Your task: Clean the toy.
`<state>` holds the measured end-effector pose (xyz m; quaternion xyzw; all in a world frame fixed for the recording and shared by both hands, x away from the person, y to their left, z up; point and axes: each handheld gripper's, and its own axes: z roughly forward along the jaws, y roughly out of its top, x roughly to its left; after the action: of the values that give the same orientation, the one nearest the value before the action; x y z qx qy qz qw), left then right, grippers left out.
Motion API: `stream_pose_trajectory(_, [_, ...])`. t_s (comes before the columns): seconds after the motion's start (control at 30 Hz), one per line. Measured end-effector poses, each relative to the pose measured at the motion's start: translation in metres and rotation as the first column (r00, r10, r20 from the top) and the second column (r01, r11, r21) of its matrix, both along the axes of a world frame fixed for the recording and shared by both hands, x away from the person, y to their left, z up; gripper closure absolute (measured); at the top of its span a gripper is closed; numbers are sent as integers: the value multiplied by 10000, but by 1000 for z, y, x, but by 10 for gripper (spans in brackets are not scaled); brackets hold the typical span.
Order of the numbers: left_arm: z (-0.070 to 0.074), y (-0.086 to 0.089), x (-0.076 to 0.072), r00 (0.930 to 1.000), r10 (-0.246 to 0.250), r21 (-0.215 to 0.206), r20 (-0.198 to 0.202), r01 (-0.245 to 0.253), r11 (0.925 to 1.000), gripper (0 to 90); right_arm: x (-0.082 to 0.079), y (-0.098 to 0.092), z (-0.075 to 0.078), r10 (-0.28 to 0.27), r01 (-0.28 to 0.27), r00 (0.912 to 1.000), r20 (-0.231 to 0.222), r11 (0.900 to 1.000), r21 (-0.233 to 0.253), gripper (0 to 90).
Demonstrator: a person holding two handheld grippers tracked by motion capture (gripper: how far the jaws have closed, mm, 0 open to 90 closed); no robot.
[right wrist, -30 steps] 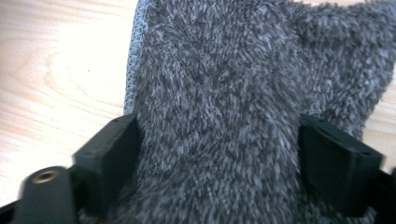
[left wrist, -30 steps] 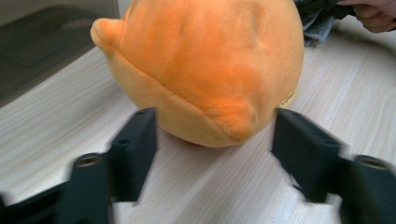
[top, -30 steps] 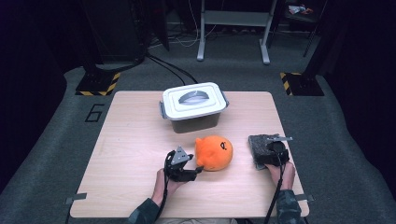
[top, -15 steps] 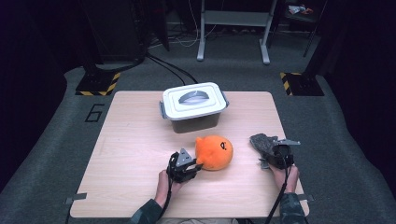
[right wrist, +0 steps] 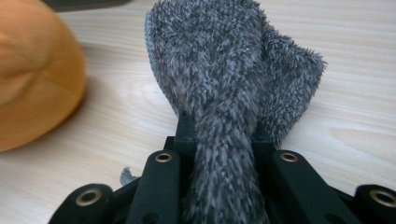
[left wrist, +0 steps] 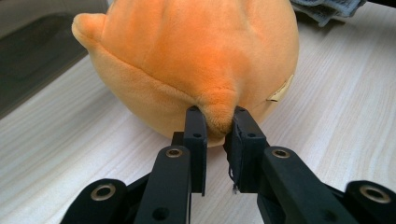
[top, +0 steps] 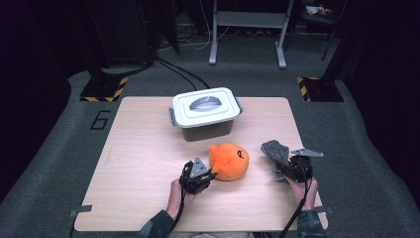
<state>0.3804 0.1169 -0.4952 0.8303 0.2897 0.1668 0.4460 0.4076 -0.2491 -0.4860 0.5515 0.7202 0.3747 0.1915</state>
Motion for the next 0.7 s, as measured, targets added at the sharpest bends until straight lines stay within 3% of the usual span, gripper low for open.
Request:
stream_pose_trajectory(0.17, [3, -1, 3, 10000, -85, -116, 39, 85, 9999, 801, -8, 9, 18, 423, -426, 9983, 409, 9991, 53, 727])
stream_pose_trajectory(0.37, [6, -4, 3, 9989, -334, 142, 319, 330, 9994, 804, -19, 25, 40, 1034, -1035, 9908, 869, 9946, -37, 727])
stream_pose_trajectory(0.57, [11, -6, 7, 9980, -552, 101, 306, 549, 9984, 801, -25, 55, 61, 1970, -1959, 9712, 1338, 9804, -214, 724])
stream_pose_trajectory(0.7, [14, -9, 7, 9971, -683, 185, 341, 677, 9975, 800, -23, 74, 68, 2507, -2482, 9582, 1377, 9681, -353, 722])
